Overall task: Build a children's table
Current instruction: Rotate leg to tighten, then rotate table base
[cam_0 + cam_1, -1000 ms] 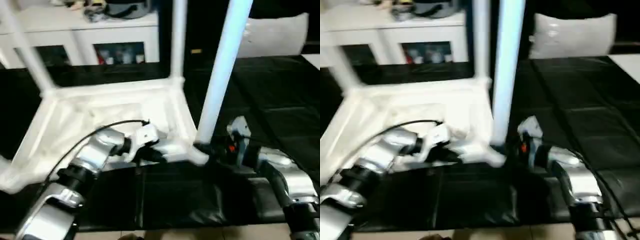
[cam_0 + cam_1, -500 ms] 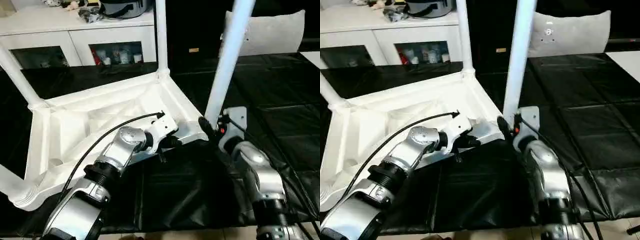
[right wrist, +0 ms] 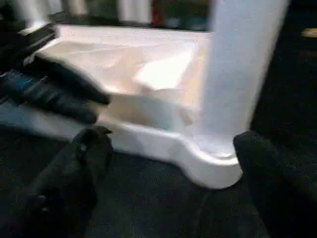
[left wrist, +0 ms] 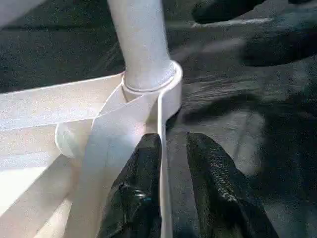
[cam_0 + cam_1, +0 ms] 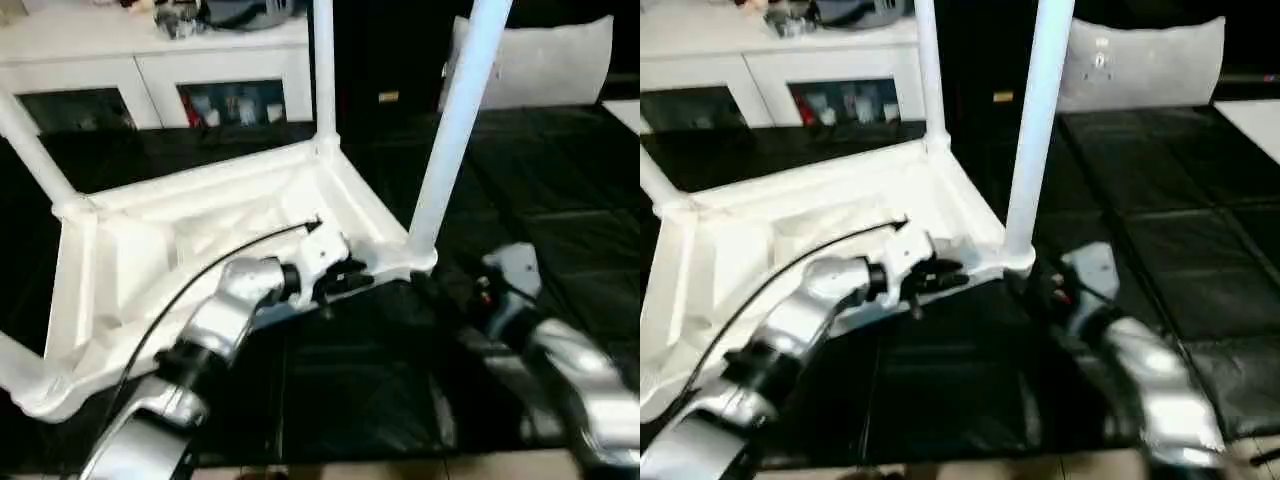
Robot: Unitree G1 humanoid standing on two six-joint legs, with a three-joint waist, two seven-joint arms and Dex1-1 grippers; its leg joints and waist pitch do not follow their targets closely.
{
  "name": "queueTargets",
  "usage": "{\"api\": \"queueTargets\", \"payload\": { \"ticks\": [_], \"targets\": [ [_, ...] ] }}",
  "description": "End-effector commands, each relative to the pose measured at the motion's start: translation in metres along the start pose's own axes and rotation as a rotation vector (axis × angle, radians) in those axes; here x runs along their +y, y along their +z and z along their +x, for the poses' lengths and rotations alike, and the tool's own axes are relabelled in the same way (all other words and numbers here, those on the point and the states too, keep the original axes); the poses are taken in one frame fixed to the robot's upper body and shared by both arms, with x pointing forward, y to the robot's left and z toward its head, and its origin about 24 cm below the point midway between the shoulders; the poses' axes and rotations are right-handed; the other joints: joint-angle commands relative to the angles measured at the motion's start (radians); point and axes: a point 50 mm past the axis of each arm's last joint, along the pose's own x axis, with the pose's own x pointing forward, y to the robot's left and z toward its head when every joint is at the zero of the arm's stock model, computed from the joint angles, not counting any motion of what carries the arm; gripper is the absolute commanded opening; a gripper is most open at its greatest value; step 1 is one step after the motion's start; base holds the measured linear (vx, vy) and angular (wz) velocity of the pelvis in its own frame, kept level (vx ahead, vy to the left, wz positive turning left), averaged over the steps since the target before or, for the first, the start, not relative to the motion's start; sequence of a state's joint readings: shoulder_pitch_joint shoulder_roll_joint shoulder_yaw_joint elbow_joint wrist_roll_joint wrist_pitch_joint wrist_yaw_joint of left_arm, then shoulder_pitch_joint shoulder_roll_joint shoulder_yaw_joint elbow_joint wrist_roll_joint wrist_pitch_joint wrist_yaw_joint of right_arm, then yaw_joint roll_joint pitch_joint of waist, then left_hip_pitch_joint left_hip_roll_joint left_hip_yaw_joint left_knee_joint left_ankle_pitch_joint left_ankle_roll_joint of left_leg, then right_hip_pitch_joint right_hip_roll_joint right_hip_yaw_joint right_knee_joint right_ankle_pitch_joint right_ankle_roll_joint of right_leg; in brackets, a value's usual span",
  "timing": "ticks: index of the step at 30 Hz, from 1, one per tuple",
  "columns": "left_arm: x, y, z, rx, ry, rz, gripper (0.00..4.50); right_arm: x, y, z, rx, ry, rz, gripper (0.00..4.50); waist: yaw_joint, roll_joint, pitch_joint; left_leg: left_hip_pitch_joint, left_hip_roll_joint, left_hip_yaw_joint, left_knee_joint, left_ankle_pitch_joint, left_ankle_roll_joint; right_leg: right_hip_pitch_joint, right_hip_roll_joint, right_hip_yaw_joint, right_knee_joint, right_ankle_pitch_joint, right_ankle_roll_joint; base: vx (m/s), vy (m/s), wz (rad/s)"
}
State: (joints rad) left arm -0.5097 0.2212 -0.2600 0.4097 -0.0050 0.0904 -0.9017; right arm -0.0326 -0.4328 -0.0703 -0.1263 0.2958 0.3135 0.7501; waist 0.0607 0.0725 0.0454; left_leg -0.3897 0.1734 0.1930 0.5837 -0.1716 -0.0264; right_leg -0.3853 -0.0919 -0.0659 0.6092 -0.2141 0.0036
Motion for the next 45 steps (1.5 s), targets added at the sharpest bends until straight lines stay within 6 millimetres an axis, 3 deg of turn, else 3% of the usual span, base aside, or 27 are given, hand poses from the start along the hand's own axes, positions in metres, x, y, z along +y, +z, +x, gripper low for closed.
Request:
{"api": "queueTargets", "payload": {
  "ticks": [1, 3, 4, 6, 8, 9, 10, 11, 13, 14, 15, 16, 17, 21, 22, 24, 25, 26, 29, 35, 36, 37, 38, 39, 42, 45],
  "targets": [
    [0.004, 0.004, -0.018, -0.001, 0.024, -0.005, 1.39, 0.012, 0.009, 0.003, -0.018, 0.118, 0.020, 4.50, 0.007, -0.028, -0.053, 0.013, 0.058, -0.028, -0.067, -0.227, 0.096, 0.037, -0.063, 0.043, -0.090, -0.233, -0.188, 0.000, 0.000, 0.00],
    [0.000, -0.001, -0.035, 0.034, 0.020, -0.033, 1.61, 0.018, 0.015, 0.011, -0.041, 0.171, 0.030, 4.50, 0.005, -0.027, -0.049, 0.013, 0.061, -0.031, -0.073, -0.241, 0.079, 0.033, -0.064, 0.043, -0.090, -0.269, -0.186, 0.000, 0.000, 0.00],
    [-0.002, -0.003, -0.042, 0.050, 0.010, -0.045, 1.71, 0.020, 0.016, 0.014, -0.047, 0.184, 0.029, 4.50, 0.002, -0.032, -0.048, 0.014, 0.061, -0.031, -0.075, -0.258, 0.069, 0.031, -0.063, 0.043, -0.091, -0.299, -0.185, 0.000, 0.000, 0.00],
    [-0.011, -0.009, -0.058, 0.105, -0.034, -0.071, 1.76, 0.023, 0.019, 0.023, -0.057, 0.208, 0.027, 4.50, 0.001, -0.027, -0.046, 0.016, 0.060, -0.032, -0.077, -0.266, 0.057, 0.027, -0.063, 0.045, -0.091, -0.320, -0.180, 0.000, 0.000, 0.00],
    [-0.019, -0.013, -0.069, 0.151, -0.073, -0.087, 1.93, 0.023, 0.020, 0.032, -0.058, 0.206, 0.025, 4.50, -0.002, -0.023, -0.046, 0.022, 0.062, -0.033, -0.082, -0.278, 0.035, 0.019, -0.058, 0.047, -0.086, -0.317, -0.181, 0.000, 0.000, 0.00],
    [-0.027, -0.016, -0.080, 0.193, -0.097, -0.114, 2.05, 0.024, 0.022, 0.044, -0.061, 0.207, 0.026, 4.50, 0.000, -0.030, -0.049, 0.028, 0.065, -0.034, -0.081, -0.290, 0.015, 0.019, -0.060, 0.047, -0.078, -0.304, -0.192, 0.000, 0.000, 0.00],
    [-0.029, -0.016, -0.084, 0.206, -0.098, -0.125, 2.05, 0.025, 0.023, 0.050, -0.063, 0.213, 0.029, 4.50, -0.003, -0.027, -0.045, 0.023, 0.062, -0.034, -0.086, -0.290, 0.016, 0.019, -0.058, 0.048, -0.081, -0.307, -0.193, 0.000, 0.000, 0.00],
    [-0.031, -0.017, -0.088, 0.216, -0.092, -0.138, 2.18, 0.028, 0.024, 0.057, -0.058, 0.223, 0.024, 4.50, 0.000, -0.025, -0.043, 0.030, 0.062, -0.031, -0.086, -0.305, 0.003, 0.013, -0.055, 0.049, -0.083, -0.303, -0.193, 0.000, 0.000, 0.00],
    [-0.032, -0.017, -0.093, 0.229, -0.069, -0.149, 2.26, 0.032, 0.025, 0.069, -0.051, 0.254, 0.022, 4.50, 0.004, -0.021, -0.045, 0.033, 0.061, -0.028, -0.086, -0.307, -0.013, 0.012, -0.053, 0.051, -0.080, -0.267, -0.202, 0.000, 0.000, 0.00],
    [-0.031, -0.019, -0.097, 0.246, -0.039, -0.160, 2.37, 0.037, 0.025, 0.083, -0.041, 0.276, 0.019, 4.50, 0.005, -0.023, -0.047, 0.034, 0.060, -0.029, -0.083, -0.304, -0.019, 0.013, -0.054, 0.051, -0.074, -0.230, -0.212, 0.000, 0.000, 0.00],
    [-0.031, -0.019, -0.097, 0.246, -0.039, -0.160, 2.37, 0.037, 0.025, 0.083, -0.041, 0.276, 0.019, 4.50, 0.004, -0.023, -0.046, 0.027, 0.058, -0.029, -0.085, -0.299, -0.021, 0.017, -0.054, 0.050, -0.072, -0.223, -0.216, 0.000, 0.000, 0.00],
    [-0.030, -0.021, -0.100, 0.278, -0.023, -0.169, 2.37, 0.039, 0.025, 0.100, -0.017, 0.264, -0.002, 4.50, 0.007, -0.023, -0.047, 0.031, 0.058, -0.028, -0.084, -0.300, -0.027, 0.016, -0.055, 0.051, -0.072, -0.216, -0.214, 0.000, 0.000, 0.00],
    [-0.030, -0.021, -0.101, 0.291, -0.020, -0.170, 2.59, 0.040, 0.026, 0.106, -0.009, 0.259, -0.011, 4.50, 0.005, -0.024, -0.047, 0.029, 0.057, -0.029, -0.084, -0.298, -0.030, 0.017, -0.055, 0.050, -0.070, -0.211, -0.216, 0.000, 0.000, 0.00],
    [-0.030, -0.023, -0.104, 0.331, 0.002, -0.175, 2.77, 0.034, 0.030, 0.131, 0.017, 0.119, -0.039, 4.50, 0.003, -0.025, -0.050, 0.031, 0.054, -0.026, -0.080, -0.263, -0.037, 0.021, -0.056, 0.052, -0.067, -0.188, -0.215, 0.000, 0.000, 0.00],
    [-0.031, -0.023, -0.104, 0.346, 0.013, -0.176, 3.01, 0.028, 0.031, 0.139, 0.019, 0.030, -0.038, 4.50, 0.000, -0.031, -0.051, 0.027, 0.051, -0.025, -0.079, -0.239, -0.033, 0.025, -0.053, 0.052, -0.065, -0.162, -0.219, 0.000, 0.000, 0.00],
    [-0.032, -0.026, -0.105, 0.372, 0.032, -0.174, 3.14, 0.018, 0.032, 0.146, 0.022, -0.133, -0.019, 4.50, -0.002, -0.023, -0.053, 0.030, 0.052, -0.025, -0.078, -0.217, -0.040, 0.022, -0.056, 0.052, -0.060, -0.139, -0.228, 0.000, 0.000, 0.00],
    [-0.033, -0.028, -0.105, 0.385, 0.042, -0.176, 3.16, 0.011, 0.031, 0.147, 0.019, -0.244, -0.009, 4.50, -0.003, -0.024, -0.053, 0.030, 0.052, -0.025, -0.077, -0.212, -0.043, 0.023, -0.055, 0.051, -0.059, -0.132, -0.229, 0.000, 0.000, 0.00],
    [-0.034, -0.029, -0.105, 0.390, 0.046, -0.178, 3.22, 0.009, 0.029, 0.148, 0.022, -0.280, -0.004, 4.50, 0.001, -0.031, -0.056, 0.031, 0.051, -0.023, -0.074, -0.192, -0.040, 0.027, -0.054, 0.051, -0.055, -0.105, -0.224, 0.000, 0.000, 0.00],
    [-0.033, -0.031, -0.105, 0.405, 0.069, -0.173, 3.55, 0.002, 0.022, 0.145, 0.043, -0.370, 0.005, 4.50, 0.001, -0.027, -0.056, 0.031, 0.049, -0.021, -0.073, -0.189, -0.033, 0.025, -0.049, 0.050, -0.055, -0.081, -0.213, 0.000, 0.000, 0.00],
    [-0.028, -0.033, -0.102, 0.404, 0.124, -0.153, 3.55, -0.021, 0.005, 0.132, 0.083, -0.567, 0.001, 4.50, 0.012, -0.024, -0.052, 0.044, 0.051, -0.022, -0.078, -0.312, -0.078, 0.014, -0.048, 0.053, -0.066, -0.196, -0.180, 0.000, 0.000, 0.00],
    [-0.028, -0.033, -0.101, 0.401, 0.125, -0.154, 3.55, -0.026, 0.002, 0.128, 0.090, -0.599, -0.001, 4.50, 0.019, -0.017, -0.050, 0.049, 0.051, -0.021, -0.078, -0.335, -0.088, 0.009, -0.048, 0.054, -0.068, -0.212, -0.172, 0.000, 0.000, 0.00],
    [-0.028, -0.033, -0.101, 0.401, 0.125, -0.154, 3.55, -0.026, 0.002, 0.128, 0.090, -0.599, -0.001, 4.50, 0.018, -0.021, -0.050, 0.049, 0.050, -0.022, -0.079, -0.350, -0.094, 0.009, -0.046, 0.054, -0.069, -0.216, -0.165, 0.000, 0.000, 0.00],
    [-0.025, -0.032, -0.100, 0.389, 0.147, -0.153, 3.55, -0.046, -0.001, 0.114, 0.097, -0.702, 0.001, 4.50, 0.019, -0.021, -0.051, 0.049, 0.050, -0.023, -0.079, -0.360, -0.101, 0.009, -0.046, 0.054, -0.070, -0.221, -0.158, 0.000, 0.000, 0.00],
    [-0.025, -0.032, -0.100, 0.389, 0.147, -0.153, 3.55, -0.046, -0.001, 0.114, 0.097, -0.702, 0.001, 4.50, 0.020, -0.022, -0.052, 0.050, 0.049, -0.023, -0.078, -0.360, -0.101, 0.009, -0.046, 0.054, -0.069, -0.217, -0.157, 0.000, 0.000, 0.00],
    [-0.022, -0.034, -0.098, 0.389, 0.168, -0.149, 3.55, -0.074, -0.004, 0.092, 0.109, -0.817, 0.000, 4.50, 0.026, -0.023, -0.053, 0.050, 0.048, -0.021, -0.075, -0.352, -0.099, 0.009, -0.046, 0.055, -0.068, -0.197, -0.154, 0.000, 0.000, 0.00],
    [-0.019, -0.036, -0.097, 0.398, 0.204, -0.131, 3.55, -0.098, -0.007, 0.066, 0.126, -0.916, -0.004, 4.50, 0.035, -0.031, -0.058, 0.041, 0.045, -0.018, -0.068, -0.294, -0.072, 0.017, -0.044, 0.055, -0.065, -0.156, -0.150, 0.000, 0.000, 0.00]
  ]
}}
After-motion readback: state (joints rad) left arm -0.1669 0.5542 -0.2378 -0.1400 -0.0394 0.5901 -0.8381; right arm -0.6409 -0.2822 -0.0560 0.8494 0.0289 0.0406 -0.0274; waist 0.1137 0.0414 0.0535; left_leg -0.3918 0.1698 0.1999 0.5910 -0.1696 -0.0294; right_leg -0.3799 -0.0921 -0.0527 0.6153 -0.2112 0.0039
